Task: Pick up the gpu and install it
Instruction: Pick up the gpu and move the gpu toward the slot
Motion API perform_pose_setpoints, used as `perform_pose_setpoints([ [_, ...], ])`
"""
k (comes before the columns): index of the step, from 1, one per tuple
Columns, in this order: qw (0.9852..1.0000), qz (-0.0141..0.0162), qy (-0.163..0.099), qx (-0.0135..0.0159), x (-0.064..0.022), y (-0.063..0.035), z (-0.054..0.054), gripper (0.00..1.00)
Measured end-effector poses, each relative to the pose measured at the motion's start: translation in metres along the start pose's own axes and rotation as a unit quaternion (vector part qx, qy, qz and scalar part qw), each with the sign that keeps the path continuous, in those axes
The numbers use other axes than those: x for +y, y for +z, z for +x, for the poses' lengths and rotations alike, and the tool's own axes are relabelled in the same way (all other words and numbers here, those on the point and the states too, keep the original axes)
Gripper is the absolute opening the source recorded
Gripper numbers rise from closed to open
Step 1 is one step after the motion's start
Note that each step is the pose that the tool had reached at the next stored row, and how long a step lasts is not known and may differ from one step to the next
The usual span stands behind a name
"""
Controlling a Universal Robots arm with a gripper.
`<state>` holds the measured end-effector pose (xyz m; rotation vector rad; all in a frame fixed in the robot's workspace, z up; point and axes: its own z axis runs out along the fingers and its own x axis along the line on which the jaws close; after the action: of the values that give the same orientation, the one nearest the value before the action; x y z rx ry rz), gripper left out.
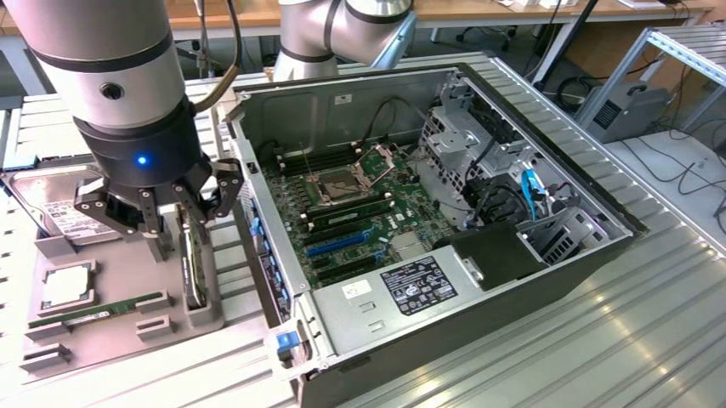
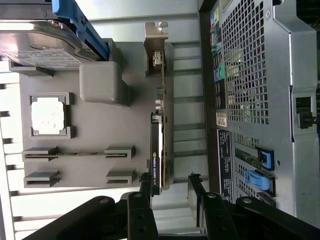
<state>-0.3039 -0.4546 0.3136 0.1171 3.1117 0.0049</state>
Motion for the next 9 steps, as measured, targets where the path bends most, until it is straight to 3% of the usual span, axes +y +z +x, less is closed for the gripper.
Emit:
perform_pose_setpoints([
  [9, 1.0000, 0.0000, 0.000, 0.0000, 0.0000, 0.0022, 0.0001, 0.42],
])
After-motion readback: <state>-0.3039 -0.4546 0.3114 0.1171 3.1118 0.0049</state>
